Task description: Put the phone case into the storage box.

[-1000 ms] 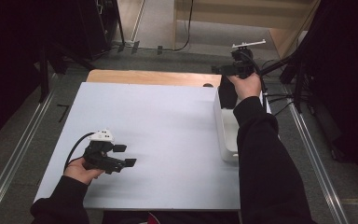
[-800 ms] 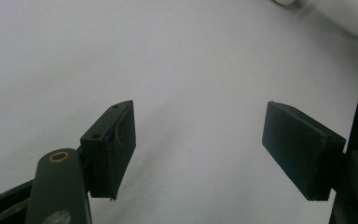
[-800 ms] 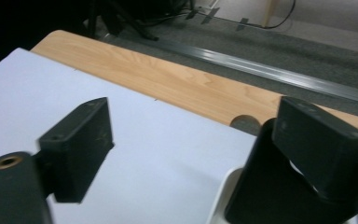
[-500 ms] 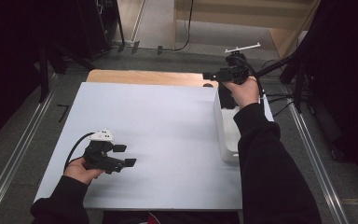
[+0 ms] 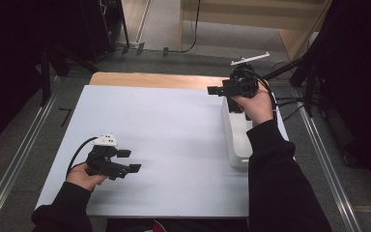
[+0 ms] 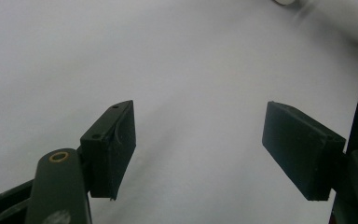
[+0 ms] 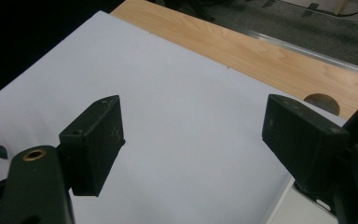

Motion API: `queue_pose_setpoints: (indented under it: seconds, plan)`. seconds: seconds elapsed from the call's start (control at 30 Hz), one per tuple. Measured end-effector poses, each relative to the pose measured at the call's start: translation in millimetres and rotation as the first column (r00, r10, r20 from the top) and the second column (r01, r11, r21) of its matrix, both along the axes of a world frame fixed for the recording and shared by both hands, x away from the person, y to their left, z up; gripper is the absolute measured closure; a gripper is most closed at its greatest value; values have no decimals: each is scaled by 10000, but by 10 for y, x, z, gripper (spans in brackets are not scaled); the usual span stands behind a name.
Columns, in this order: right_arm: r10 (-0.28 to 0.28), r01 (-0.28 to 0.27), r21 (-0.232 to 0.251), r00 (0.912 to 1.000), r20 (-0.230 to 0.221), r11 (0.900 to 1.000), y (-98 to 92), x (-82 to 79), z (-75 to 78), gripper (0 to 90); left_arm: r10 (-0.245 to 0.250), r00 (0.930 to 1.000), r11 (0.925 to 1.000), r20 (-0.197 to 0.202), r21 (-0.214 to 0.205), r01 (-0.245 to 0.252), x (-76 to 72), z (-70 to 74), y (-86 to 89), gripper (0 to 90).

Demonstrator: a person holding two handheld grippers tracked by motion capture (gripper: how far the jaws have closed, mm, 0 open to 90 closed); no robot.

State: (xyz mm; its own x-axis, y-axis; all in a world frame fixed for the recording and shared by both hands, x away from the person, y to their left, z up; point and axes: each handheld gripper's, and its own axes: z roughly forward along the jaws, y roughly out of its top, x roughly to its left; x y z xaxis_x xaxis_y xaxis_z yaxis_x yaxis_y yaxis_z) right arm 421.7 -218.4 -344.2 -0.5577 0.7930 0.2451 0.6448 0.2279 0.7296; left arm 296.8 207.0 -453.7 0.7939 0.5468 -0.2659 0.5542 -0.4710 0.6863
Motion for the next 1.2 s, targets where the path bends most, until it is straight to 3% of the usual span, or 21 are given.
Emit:
queue_pose_setpoints:
  seconds: [0.5, 0.7, 0.97, 1.2]
  plan:
    - [514, -514, 81, 9986, 97, 9986, 136, -343, -287, 190, -24, 10000, 10000, -47, -21, 24, 9, -1, 3, 256]
    - [706, -707, 5, 9968, 385, 9975, 212, -416, -380, 190, -88, 10000, 10000, -39, -16, 88, 8, -2, 1, 256]
    - [1064, -1069, 286, 9942, 177, 9939, 274, -549, -446, 190, -100, 9999, 9999, -50, -66, 99, 4, 7, 7, 256]
    - [1302, -1311, 287, 9910, 307, 9910, 288, -690, -503, 219, -72, 9999, 9999, -86, -129, 71, 6, 15, 13, 256]
